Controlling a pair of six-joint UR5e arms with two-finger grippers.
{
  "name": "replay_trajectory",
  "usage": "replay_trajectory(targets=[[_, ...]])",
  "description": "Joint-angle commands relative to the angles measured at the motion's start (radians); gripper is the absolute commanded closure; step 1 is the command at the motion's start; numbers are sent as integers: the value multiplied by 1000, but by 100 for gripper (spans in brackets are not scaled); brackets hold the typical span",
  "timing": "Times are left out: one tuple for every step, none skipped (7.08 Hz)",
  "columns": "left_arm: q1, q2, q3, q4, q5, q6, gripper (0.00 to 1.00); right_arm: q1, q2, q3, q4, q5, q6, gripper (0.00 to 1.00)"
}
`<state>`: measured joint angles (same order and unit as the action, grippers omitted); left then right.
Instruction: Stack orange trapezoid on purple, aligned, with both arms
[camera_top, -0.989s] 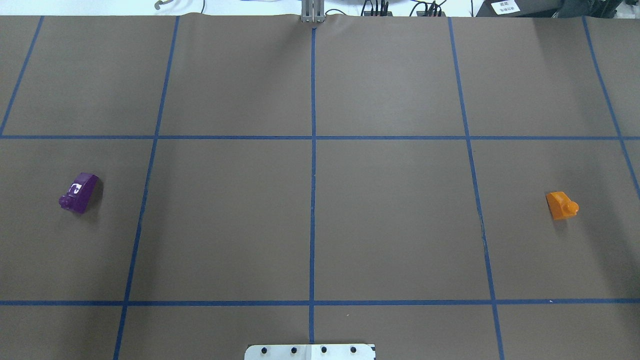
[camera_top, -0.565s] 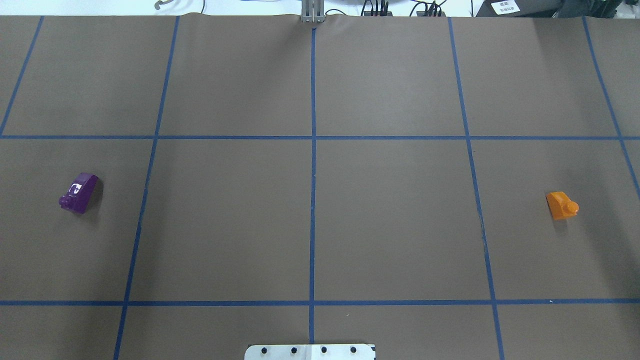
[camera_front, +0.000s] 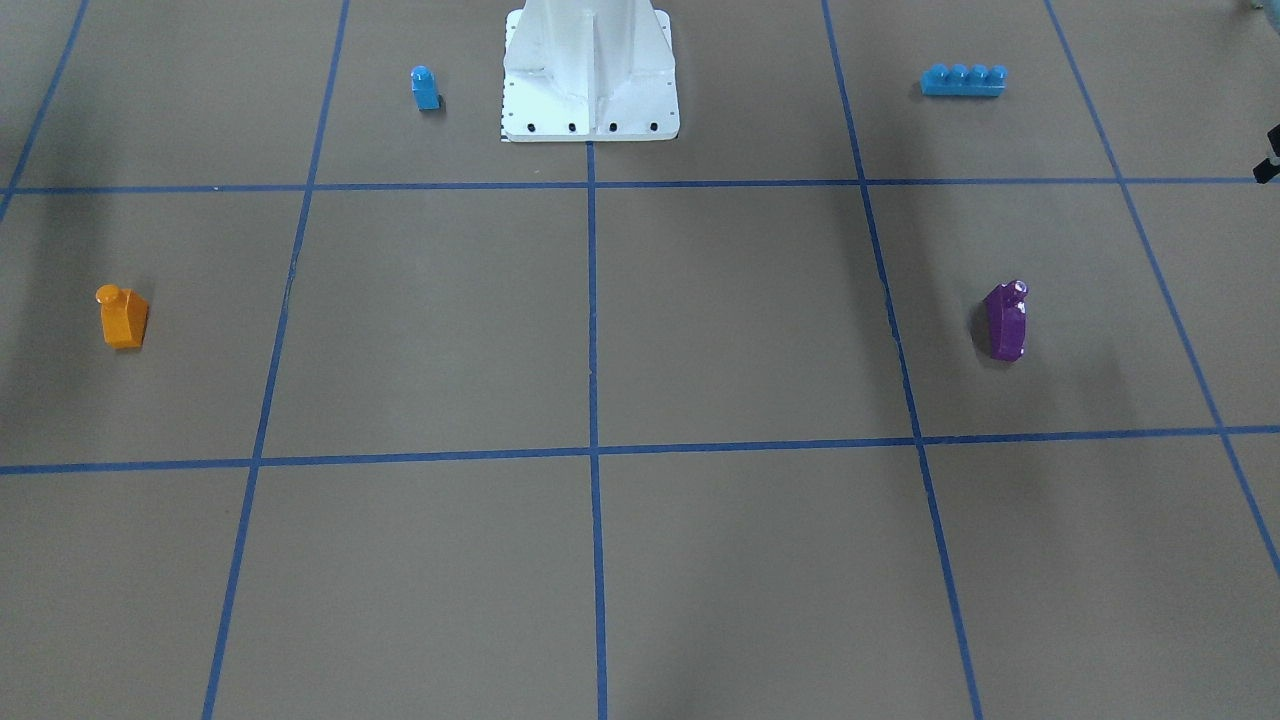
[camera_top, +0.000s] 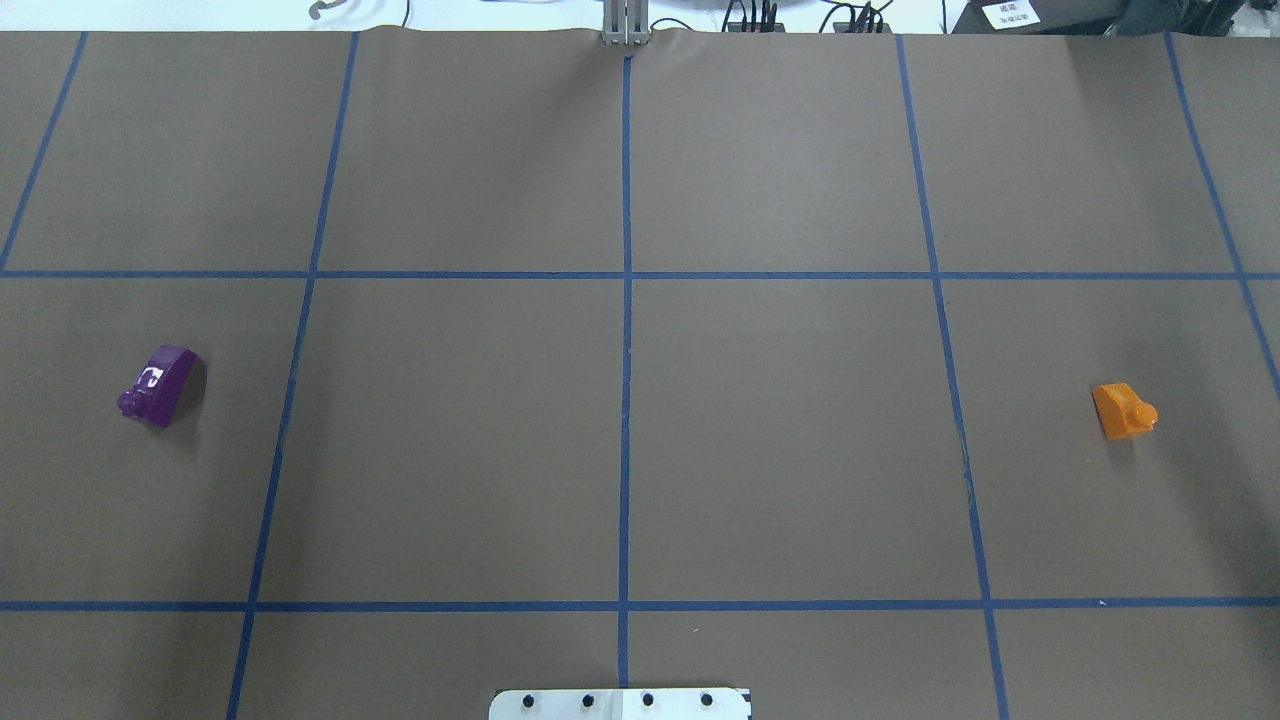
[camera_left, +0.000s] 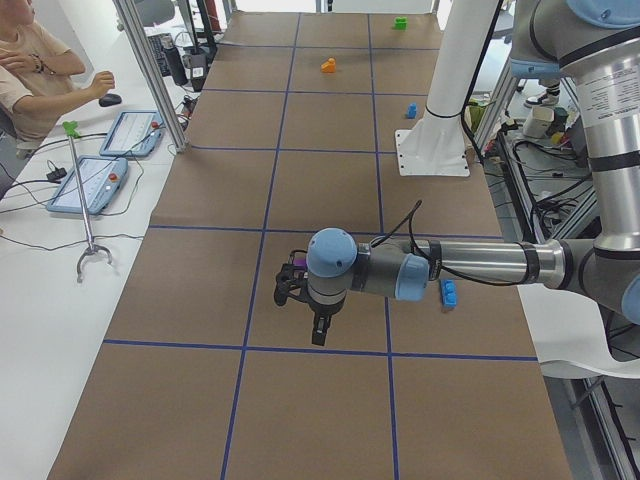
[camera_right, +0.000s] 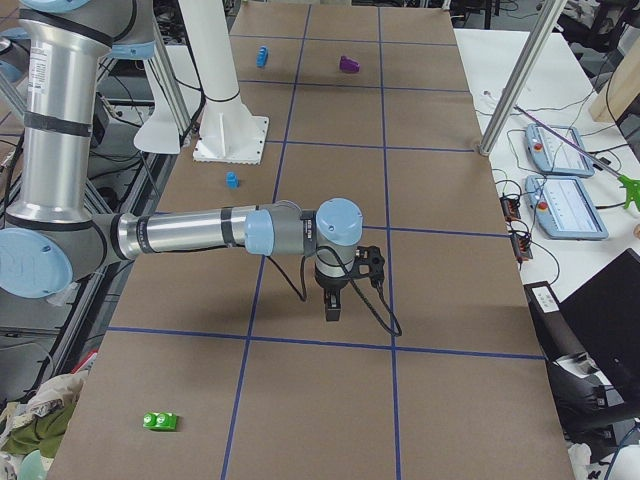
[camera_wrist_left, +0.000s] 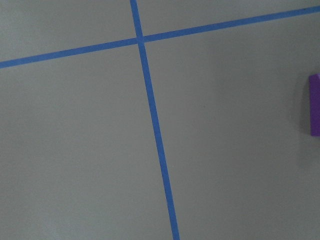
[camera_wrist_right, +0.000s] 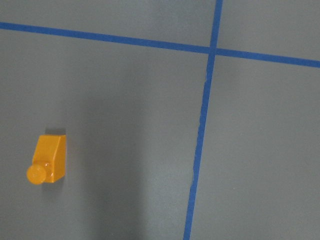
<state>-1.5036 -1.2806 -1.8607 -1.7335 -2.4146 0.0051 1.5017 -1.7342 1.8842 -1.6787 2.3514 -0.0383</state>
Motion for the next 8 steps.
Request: replay_trajectory(targets=[[130, -61, 1, -26, -8, -45, 0, 0, 24, 6, 1, 2, 0, 0], [217, -95, 9, -44, -3, -159, 0, 0, 24, 7, 1, 2, 0, 0], [297, -111, 15, -107, 8, -263, 0, 0, 24, 0, 1, 0, -2, 0], [342, -147, 58, -180, 9, -369, 0, 0, 22, -4, 1, 0, -2, 0], [392, -223, 130, -222, 9, -458, 0, 0, 21, -4, 1, 0, -2, 0], [429, -239, 152, -228, 9, -465, 0, 0, 21, -5, 1, 2, -2, 0], [469, -249, 153, -227, 15, -485, 0, 0, 19, -5, -1, 2, -2, 0], [496, -247, 155, -227, 31, -500, 0, 0, 19, -10, 1, 2, -2, 0]])
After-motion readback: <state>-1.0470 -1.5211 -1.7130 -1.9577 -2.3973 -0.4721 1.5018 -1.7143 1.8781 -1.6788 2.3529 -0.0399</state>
